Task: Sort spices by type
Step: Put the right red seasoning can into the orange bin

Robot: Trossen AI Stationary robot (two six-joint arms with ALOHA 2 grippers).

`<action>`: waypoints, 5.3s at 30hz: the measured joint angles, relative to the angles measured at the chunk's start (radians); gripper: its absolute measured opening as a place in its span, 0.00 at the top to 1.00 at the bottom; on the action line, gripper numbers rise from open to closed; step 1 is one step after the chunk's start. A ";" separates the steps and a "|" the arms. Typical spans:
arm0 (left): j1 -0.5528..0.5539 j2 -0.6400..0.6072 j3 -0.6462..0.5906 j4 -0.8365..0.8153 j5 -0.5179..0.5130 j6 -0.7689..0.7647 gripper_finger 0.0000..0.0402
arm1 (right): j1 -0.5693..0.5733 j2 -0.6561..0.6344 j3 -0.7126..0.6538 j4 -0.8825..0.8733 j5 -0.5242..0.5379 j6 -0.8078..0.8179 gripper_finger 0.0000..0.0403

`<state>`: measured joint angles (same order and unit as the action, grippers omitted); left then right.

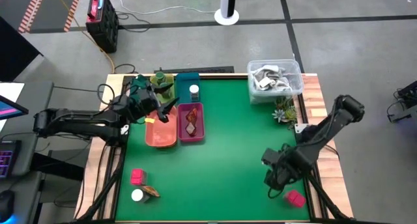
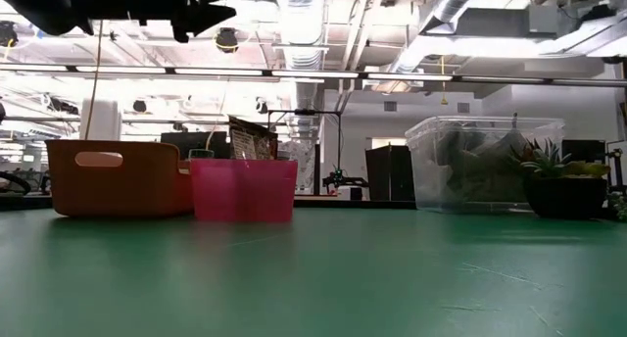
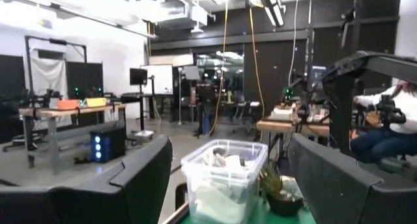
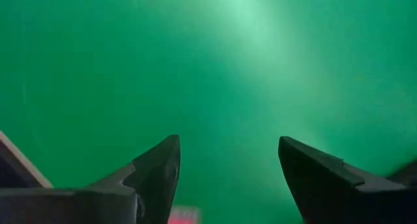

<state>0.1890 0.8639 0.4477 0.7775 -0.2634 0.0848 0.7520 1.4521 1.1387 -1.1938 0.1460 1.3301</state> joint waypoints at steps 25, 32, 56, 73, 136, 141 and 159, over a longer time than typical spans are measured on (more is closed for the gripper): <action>-0.053 0.037 0.210 -0.563 -0.003 -0.081 0.27 | 0.306 0.095 0.040 0.138 -0.281 0.658 0.29; -0.077 0.037 0.210 -0.585 -0.003 -0.095 0.27 | 0.335 0.179 0.042 0.130 -0.388 0.690 0.29; -0.167 0.038 0.209 -0.694 -0.003 -0.132 0.27 | 0.288 0.313 0.044 0.153 -0.382 0.457 0.44; -0.239 0.323 0.209 -0.454 0.163 -0.131 0.27 | -0.070 0.291 0.180 -0.117 -0.053 -0.293 0.44; -0.485 0.788 0.496 -0.138 -0.213 0.127 0.27 | -0.433 0.216 0.251 0.537 0.240 -1.125 0.43; -0.482 0.788 0.496 -0.142 -0.209 0.093 0.32 | -0.418 0.216 0.252 0.543 0.243 -1.130 0.43; -0.470 0.783 0.499 -0.173 -0.166 0.070 0.55 | -0.416 0.216 0.256 0.518 0.246 -1.184 0.29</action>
<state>-0.2811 1.6466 0.9463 0.6048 -0.4294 0.1547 0.3358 1.6680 1.3949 -0.6760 0.3920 0.1459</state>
